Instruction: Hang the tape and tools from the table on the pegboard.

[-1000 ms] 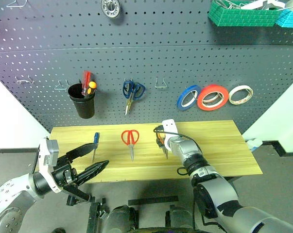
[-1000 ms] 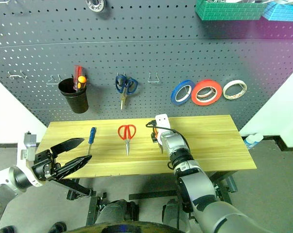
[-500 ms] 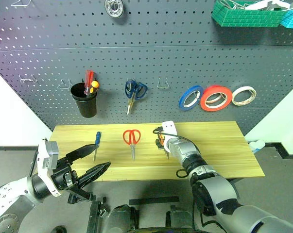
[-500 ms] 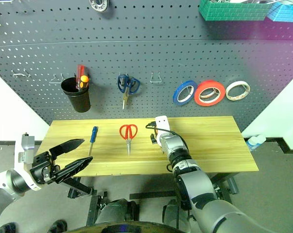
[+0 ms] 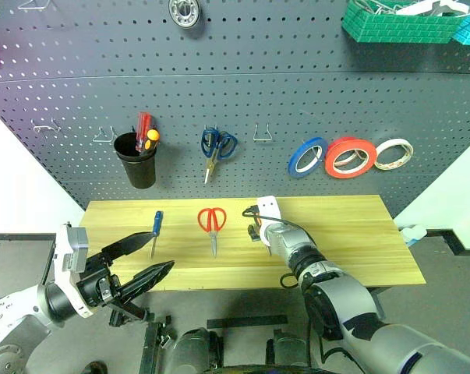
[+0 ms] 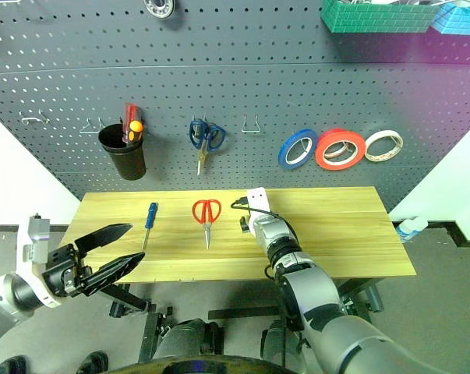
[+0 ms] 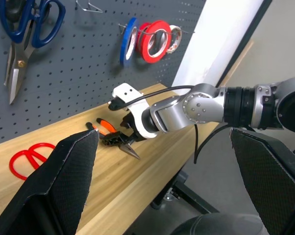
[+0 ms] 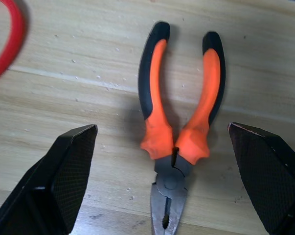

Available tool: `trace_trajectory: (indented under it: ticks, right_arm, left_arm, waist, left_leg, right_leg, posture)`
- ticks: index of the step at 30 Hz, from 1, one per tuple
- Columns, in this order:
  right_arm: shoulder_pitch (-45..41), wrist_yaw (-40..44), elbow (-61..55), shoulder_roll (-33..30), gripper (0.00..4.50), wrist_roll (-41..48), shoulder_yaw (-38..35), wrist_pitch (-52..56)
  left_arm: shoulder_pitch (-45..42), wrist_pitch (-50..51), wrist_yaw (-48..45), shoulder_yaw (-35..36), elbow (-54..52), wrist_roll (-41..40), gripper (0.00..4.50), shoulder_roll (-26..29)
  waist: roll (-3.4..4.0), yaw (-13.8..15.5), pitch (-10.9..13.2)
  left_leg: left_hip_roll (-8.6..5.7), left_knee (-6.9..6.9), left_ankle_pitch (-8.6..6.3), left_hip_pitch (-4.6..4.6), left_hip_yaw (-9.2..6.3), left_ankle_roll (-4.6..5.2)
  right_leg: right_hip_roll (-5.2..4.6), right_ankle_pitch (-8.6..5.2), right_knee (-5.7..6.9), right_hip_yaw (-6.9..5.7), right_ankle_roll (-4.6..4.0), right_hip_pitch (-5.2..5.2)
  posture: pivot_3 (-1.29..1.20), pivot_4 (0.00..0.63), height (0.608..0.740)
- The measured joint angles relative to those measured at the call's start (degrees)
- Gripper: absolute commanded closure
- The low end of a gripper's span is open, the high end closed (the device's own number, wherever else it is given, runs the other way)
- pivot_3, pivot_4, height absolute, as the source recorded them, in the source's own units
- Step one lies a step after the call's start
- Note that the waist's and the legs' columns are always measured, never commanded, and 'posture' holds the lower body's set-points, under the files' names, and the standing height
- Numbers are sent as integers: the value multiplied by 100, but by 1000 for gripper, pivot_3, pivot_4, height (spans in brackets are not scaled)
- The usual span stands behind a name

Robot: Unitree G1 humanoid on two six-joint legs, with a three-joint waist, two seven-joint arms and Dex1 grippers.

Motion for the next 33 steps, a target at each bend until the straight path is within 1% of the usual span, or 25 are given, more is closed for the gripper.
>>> trace_trajectory:
  ticks: [18,33]
  right_arm:
    - [-231,-155,609,20,22,-90,-65,-348]
    - [-344,-187,706,43,22,-100,-165,-494]
  left_arm:
    - [95,68,68,93,-103,-132,0,65]
    - [264,43,10,105,-112,-125,0,63]
  waist:
    - [6,2,53]
    - [6,0,97]
  left_leg:
    - [-1,-20,2,0,-3,-1]
    - [-1,-27,-1,0,-4,2]
  right_leg:
    - [0,-6,-8,-1,-10,-1]
    - [-2,-7,-13,-1,-12,-5]
  posture:
    - [202,60,740]
    - [211,65,740]
